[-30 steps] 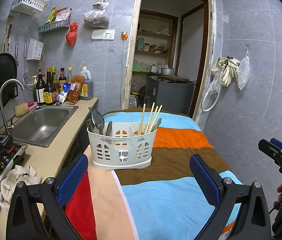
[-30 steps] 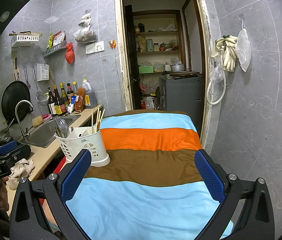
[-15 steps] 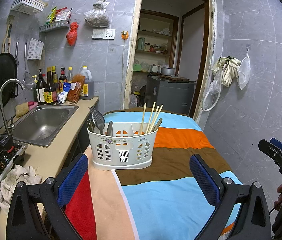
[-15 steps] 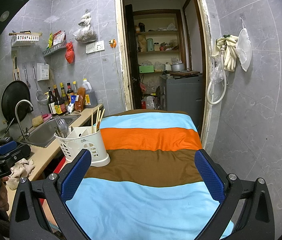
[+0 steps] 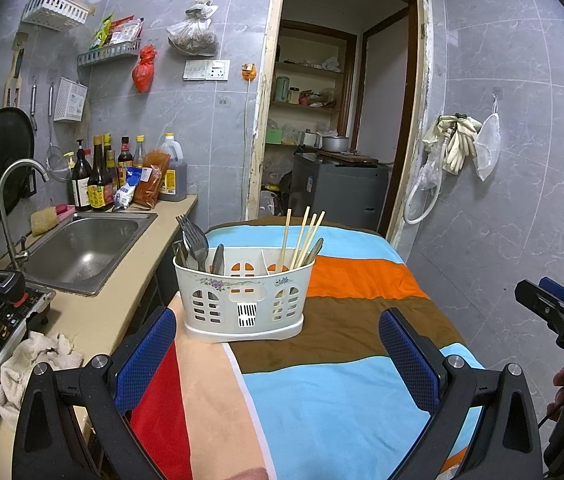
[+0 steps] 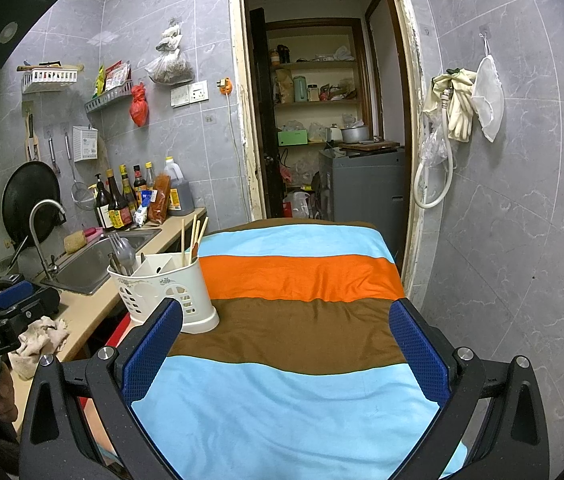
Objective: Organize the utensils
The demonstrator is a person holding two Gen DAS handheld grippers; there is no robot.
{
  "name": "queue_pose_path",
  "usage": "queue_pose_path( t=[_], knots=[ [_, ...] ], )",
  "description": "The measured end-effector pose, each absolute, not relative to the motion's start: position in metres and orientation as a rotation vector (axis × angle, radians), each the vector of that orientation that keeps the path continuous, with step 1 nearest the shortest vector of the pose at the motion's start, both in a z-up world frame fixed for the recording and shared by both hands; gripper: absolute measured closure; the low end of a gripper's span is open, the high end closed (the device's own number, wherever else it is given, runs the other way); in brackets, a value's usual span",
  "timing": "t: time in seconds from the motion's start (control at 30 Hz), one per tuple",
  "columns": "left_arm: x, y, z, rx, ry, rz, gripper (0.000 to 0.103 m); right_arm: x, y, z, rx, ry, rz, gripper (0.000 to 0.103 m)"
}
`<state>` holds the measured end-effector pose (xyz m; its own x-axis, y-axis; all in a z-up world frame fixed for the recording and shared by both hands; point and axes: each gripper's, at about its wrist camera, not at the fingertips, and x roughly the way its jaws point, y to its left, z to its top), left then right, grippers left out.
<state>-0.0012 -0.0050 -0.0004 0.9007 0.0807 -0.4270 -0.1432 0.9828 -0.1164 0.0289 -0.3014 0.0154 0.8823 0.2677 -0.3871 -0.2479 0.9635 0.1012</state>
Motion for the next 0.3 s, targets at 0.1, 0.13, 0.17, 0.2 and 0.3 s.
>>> queue_pose_path(
  t=[0.1, 0.13, 0.17, 0.2, 0.3],
  knots=[
    [-0.0018, -0.0048, -0.0003, -0.144, 0.437, 0.120, 0.001, 0.0290, -0.3015, 0.0155, 0.049, 0.410, 0.269, 0.002],
    [-0.0018, -0.0045, -0.0003, -0.144, 0.437, 0.118, 0.001, 0.0283, -0.3016, 0.0154, 0.049, 0.411, 0.268, 0.002],
    [-0.0022, -0.0046, -0.0001, -0.144, 0.437, 0.118, 0.001, 0.0277, -0.3016, 0.0152, 0.050, 0.411, 0.268, 0.002],
    [-0.0017, -0.0050, -0.0003, -0.144, 0.436, 0.119, 0.001, 0.0291, -0.3015, 0.0155, 0.049, 0.411, 0.269, 0.002],
    [-0.0022, -0.0054, -0.0003, -0.144, 0.439, 0.119, 0.001, 0.0289, -0.3014, 0.0157, 0.049, 0.411, 0.268, 0.002]
  ],
)
